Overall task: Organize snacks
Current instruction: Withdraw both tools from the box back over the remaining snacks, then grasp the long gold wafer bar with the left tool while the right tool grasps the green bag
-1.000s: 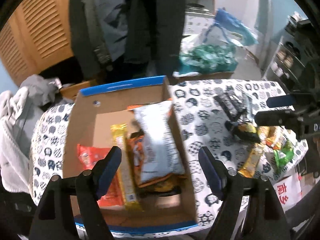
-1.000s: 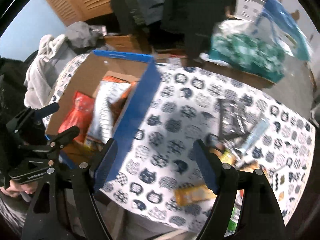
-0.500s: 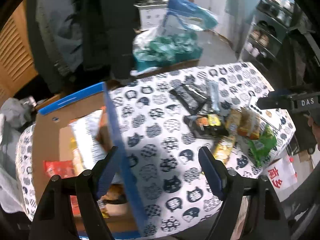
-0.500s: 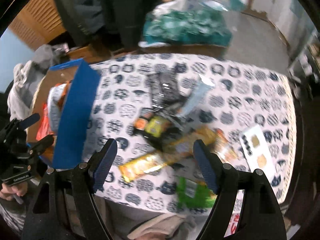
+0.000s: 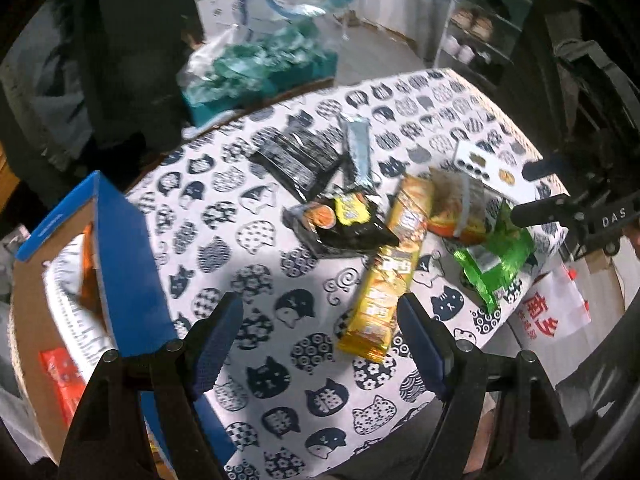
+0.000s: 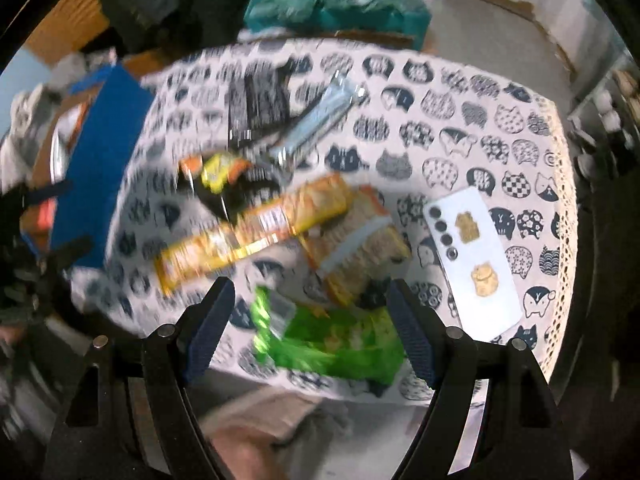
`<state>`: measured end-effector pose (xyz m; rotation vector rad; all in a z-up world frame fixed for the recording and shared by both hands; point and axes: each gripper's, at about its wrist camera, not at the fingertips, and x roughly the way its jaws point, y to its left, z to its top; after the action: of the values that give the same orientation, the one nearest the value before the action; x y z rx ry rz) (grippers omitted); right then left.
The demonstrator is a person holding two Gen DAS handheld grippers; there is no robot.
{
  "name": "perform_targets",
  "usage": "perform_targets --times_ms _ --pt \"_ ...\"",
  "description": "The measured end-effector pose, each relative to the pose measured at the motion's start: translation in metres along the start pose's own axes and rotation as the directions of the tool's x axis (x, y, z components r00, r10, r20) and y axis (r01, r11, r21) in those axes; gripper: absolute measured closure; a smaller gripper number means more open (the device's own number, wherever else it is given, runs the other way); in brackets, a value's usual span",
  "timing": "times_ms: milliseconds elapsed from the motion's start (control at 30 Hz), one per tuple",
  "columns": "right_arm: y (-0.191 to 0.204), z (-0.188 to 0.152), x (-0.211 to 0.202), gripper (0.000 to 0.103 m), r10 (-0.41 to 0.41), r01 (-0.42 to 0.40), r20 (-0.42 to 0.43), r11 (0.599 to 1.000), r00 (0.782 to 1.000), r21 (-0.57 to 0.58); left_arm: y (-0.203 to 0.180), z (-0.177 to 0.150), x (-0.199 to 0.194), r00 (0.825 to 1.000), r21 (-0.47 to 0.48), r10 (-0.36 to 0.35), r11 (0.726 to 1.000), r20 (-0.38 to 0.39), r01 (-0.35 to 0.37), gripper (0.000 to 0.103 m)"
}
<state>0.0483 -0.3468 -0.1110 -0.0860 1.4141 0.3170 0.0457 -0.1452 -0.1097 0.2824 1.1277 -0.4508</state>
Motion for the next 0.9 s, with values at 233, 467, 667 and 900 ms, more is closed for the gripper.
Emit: perform_targets --times_ms 233,467,667,900 --pt "0.000 -0.021 0.014 0.024 -0.009 -0.002 -0.053 0.980 0.999 -0.201 -0.020 -0.002 0.026 0.998 0.046 -0.034 0.998 -0.049 0.037 0.022" --pt "0.017 -0.037 0.021 0.024 -0.017 -0.006 -0.052 0.913 0.999 -0.407 -0.030 -0.002 0.046 0.994 0.063 -0.047 0.997 -0.099 0.053 0.022" --pt "0.032 -0.048 0.036 0.025 -0.027 -0.019 -0.077 0.842 0.997 -0.539 -0.034 0.002 0.065 0.990 0.057 -0.064 0.996 -0.129 0.072 0.022" --pt "0.036 -0.045 0.059 0.029 -0.047 -0.012 -0.083 0.803 0.995 -0.596 -0.039 0.009 0.083 0.986 0.048 -0.080 0.995 -0.148 0.088 0.022"
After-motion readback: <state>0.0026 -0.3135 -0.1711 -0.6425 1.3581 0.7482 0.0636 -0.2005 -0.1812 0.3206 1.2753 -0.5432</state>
